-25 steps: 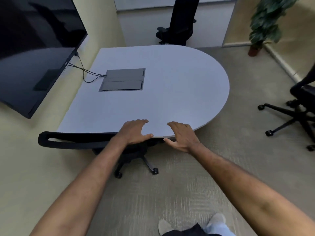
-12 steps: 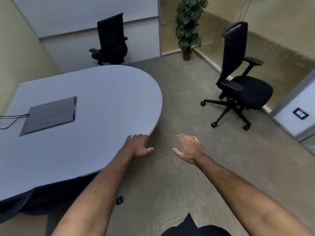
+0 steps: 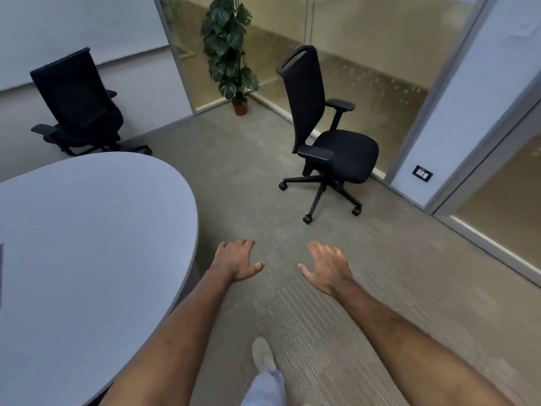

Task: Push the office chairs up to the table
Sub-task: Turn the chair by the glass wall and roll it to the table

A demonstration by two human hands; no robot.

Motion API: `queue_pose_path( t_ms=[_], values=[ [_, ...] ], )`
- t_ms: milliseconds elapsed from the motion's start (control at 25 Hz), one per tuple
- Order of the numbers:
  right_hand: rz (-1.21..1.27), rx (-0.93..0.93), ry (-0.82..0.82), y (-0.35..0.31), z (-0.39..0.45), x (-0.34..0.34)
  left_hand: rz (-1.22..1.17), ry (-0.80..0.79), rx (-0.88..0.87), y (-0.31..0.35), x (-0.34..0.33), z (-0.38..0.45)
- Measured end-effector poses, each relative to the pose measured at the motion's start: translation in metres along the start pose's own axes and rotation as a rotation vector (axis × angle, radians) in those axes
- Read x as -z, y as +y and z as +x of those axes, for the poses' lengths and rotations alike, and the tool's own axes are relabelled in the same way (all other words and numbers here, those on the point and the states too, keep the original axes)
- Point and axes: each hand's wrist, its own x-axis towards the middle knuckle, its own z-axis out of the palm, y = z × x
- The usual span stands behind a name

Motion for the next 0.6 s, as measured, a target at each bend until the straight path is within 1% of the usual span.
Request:
queue_pose_path(
  t_ms=[120,240,400,520,600],
  values=[
    [0.022,-0.069,0.007,0.025,0.037,0.0,0.047,0.034,-0.016,0.009,0.014,0.063],
    [0.011,-0.131,0.033,0.053,0.091,0.008,0.045,0.072,-0.025,0.008,0.035,0.133],
    [0.005,-0.219,0.053,0.081,0.166,0.033,0.003,0.071,-0.051,0.0,0.073,0.219],
    [0.002,-0.269,0.098,0.101,0.225,0.053,-0.011,0.075,-0.078,-0.006,0.104,0.283],
    [0.036,-0.289,0.113,0.111,0.259,0.065,-0.021,0.075,-0.094,-0.005,0.122,0.32]
  ],
)
